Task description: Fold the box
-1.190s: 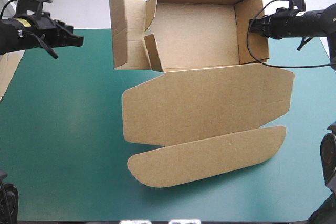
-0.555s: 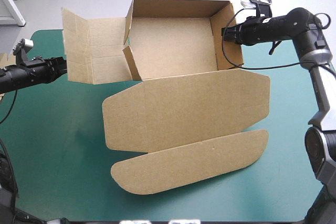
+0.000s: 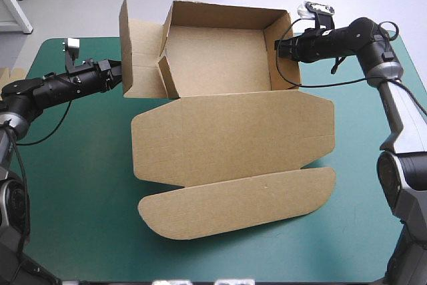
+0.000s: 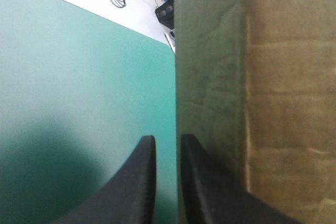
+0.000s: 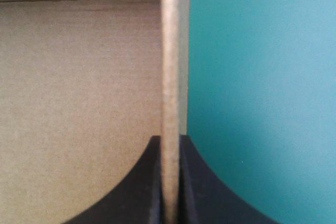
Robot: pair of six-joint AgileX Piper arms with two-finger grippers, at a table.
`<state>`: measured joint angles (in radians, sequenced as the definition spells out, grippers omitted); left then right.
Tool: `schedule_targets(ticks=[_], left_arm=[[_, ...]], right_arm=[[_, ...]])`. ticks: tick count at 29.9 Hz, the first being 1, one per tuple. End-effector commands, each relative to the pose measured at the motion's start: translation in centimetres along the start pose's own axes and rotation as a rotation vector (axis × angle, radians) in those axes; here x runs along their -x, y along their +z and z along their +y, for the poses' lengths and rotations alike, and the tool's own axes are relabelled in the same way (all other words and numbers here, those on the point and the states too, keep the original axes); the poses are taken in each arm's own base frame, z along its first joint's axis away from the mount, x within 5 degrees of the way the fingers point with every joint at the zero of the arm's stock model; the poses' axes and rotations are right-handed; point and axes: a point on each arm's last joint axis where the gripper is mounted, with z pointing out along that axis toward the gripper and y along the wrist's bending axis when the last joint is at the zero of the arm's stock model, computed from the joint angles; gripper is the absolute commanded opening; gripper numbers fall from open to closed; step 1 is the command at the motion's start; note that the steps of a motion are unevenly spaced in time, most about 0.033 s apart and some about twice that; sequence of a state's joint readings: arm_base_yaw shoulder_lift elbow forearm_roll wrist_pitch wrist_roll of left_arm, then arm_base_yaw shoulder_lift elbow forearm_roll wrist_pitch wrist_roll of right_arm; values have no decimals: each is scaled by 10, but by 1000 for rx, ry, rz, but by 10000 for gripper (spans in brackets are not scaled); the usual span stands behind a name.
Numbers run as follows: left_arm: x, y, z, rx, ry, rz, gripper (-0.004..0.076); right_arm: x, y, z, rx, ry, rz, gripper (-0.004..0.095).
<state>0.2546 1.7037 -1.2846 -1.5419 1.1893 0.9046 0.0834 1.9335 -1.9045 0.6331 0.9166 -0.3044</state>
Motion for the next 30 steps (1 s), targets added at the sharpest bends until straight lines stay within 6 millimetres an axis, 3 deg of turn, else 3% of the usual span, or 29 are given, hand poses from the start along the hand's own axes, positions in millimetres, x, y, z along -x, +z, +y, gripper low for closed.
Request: schedule_targets(ticks=[1,5,13,22,30], left_arm=[[10,-4,-43,-183,53,-31,125],[12,4,-55,-212,63,-8,158],[15,21,-85,-261,90,28,361],[6,39,-98,-276,105,82,365],[10,45,-111,-231,163,88,367]], right_arm=[[19,-32,20,33,0,-138,-12],[19,-31,20,30,3,-138,-12],[19,-29,18,28,10,-134,-11],[19,-29,18,28,20,-133,-12],[18,-29,18,28,22,-123,-12]])
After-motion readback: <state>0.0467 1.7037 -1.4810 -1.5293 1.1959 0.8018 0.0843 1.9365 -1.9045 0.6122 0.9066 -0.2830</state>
